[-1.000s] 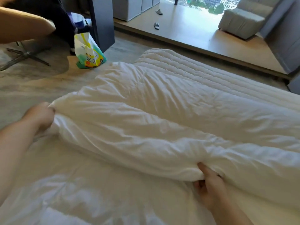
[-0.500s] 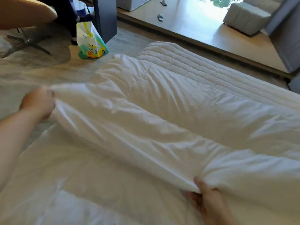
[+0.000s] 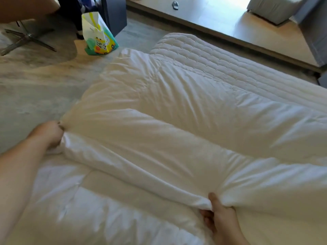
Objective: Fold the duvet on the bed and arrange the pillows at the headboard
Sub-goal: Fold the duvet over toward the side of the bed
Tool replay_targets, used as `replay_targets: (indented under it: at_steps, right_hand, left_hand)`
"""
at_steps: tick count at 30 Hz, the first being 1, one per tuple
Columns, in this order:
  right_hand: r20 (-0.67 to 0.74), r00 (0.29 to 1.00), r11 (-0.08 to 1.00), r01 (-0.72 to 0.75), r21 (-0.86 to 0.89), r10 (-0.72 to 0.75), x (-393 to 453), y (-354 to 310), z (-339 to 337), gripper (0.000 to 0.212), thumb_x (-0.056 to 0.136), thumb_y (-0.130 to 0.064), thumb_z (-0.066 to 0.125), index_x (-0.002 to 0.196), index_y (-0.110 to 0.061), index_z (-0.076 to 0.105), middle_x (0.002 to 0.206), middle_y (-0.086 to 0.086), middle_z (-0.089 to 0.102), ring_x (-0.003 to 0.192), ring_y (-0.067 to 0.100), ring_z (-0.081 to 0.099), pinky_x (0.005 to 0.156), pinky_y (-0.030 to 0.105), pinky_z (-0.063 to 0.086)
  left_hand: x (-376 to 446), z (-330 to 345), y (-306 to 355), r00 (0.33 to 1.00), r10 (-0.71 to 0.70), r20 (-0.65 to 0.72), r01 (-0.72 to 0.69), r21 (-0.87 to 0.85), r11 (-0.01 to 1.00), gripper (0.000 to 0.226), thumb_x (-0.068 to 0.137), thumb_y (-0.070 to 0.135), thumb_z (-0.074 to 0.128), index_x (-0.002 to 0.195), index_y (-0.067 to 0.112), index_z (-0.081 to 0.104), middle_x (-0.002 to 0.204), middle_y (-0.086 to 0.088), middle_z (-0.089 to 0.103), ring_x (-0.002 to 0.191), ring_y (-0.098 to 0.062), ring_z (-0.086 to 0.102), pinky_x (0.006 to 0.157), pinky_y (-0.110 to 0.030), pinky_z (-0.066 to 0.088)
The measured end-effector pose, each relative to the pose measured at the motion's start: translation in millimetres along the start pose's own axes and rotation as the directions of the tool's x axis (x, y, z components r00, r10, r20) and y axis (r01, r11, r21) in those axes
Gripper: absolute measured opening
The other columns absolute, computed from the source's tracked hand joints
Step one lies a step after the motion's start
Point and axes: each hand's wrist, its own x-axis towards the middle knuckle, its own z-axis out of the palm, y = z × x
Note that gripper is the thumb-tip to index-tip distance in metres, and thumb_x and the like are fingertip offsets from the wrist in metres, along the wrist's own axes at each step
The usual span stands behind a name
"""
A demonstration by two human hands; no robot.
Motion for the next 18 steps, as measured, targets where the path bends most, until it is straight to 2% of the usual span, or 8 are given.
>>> replay_targets:
  at_steps: [3,5,7,9,11,14,16,18]
  right_hand:
    - [-0.007,0.996,0.994,0.092,0.062,-0.091,-9.3,-8.1,-3.6,0.031,0.089,-0.025,0.066,0.082,0.006,0.065,0.059,0.014,0.06,0.041,0.018,0.055,0.042,0.023,0.043]
    - [-0.059,0.981,0.98,0.189,0.061,-0.186,-18.8,-11.7,-7.3,0.032,0.084,-0.026,0.071,0.071,0.001,0.061,0.052,0.008,0.051,0.035,0.013,0.046,0.041,0.022,0.037]
    - [-0.094,0.969,0.972,0.232,0.04,-0.227,-19.4,-9.5,-9.7,0.035,0.086,-0.025,0.07,0.063,-0.002,0.058,0.044,0.003,0.044,0.032,0.011,0.039,0.037,0.019,0.031]
    - [-0.068,0.978,0.979,0.193,-0.06,-0.197,-14.0,2.0,-8.0,0.044,0.088,-0.031,0.069,0.056,-0.003,0.057,0.041,0.007,0.043,0.032,0.015,0.037,0.036,0.018,0.027]
    - [-0.057,0.991,0.984,0.11,-0.139,-0.119,-4.7,12.7,-3.9,0.048,0.088,-0.037,0.069,0.057,-0.001,0.059,0.042,0.011,0.046,0.032,0.016,0.038,0.038,0.019,0.028]
    - [-0.049,0.998,0.987,0.037,-0.154,-0.045,9.3,14.5,2.7,0.042,0.089,-0.034,0.069,0.064,-0.001,0.061,0.041,0.008,0.047,0.032,0.016,0.039,0.04,0.022,0.031]
    - [-0.047,0.999,0.99,0.005,-0.138,-0.011,11.0,12.8,3.1,0.037,0.089,-0.031,0.068,0.07,0.0,0.062,0.042,0.007,0.046,0.032,0.014,0.039,0.037,0.021,0.031]
    - [-0.058,0.998,0.993,-0.006,-0.119,-0.001,7.4,12.8,1.8,0.036,0.09,-0.031,0.067,0.075,0.001,0.062,0.045,0.007,0.047,0.032,0.015,0.04,0.035,0.02,0.031]
  left_hand:
    - [1.4,-9.9,-2.6,0.993,-0.001,-0.118,0.001,0.003,1.0,0.03,0.099,0.024,0.041,0.092,0.003,0.06,0.099,-0.033,0.064,0.091,-0.047,0.061,0.072,-0.042,0.046]
    - [-1.6,-11.8,-9.8,0.961,-0.01,-0.278,0.008,-0.011,1.0,0.041,0.096,0.04,0.028,0.087,0.008,0.053,0.082,-0.031,0.061,0.075,-0.046,0.061,0.068,-0.045,0.05]
    - [-7.4,-5.8,-16.4,0.94,-0.045,-0.338,0.029,-0.054,0.998,0.044,0.092,0.046,0.021,0.086,0.012,0.048,0.073,-0.026,0.058,0.066,-0.044,0.061,0.065,-0.048,0.053]
    - [-12.0,5.7,-20.9,0.963,-0.058,-0.263,0.049,-0.042,0.998,0.037,0.095,0.04,0.028,0.088,0.011,0.051,0.078,-0.028,0.059,0.071,-0.044,0.063,0.067,-0.047,0.054]
    - [-10.9,12.5,-21.5,0.995,-0.03,-0.094,0.037,0.063,0.997,0.03,0.098,0.025,0.039,0.096,0.005,0.061,0.093,-0.03,0.065,0.085,-0.043,0.063,0.072,-0.042,0.05]
    - [-2.5,2.7,-14.0,0.991,-0.051,0.122,0.016,0.272,0.962,0.025,0.096,0.015,0.051,0.109,-0.001,0.065,0.114,-0.028,0.064,0.102,-0.038,0.06,0.077,-0.037,0.044]
    - [15.0,-6.7,-5.8,0.98,-0.15,0.129,0.114,0.248,0.962,0.038,0.092,0.026,0.058,0.12,0.0,0.063,0.125,-0.029,0.058,0.111,-0.04,0.057,0.087,-0.04,0.046]
    - [0.1,-21.4,34.6,0.978,-0.2,-0.058,0.206,0.154,0.966,0.05,0.085,0.034,0.061,0.126,0.007,0.057,0.133,-0.028,0.047,0.119,-0.046,0.048,0.099,-0.052,0.041]
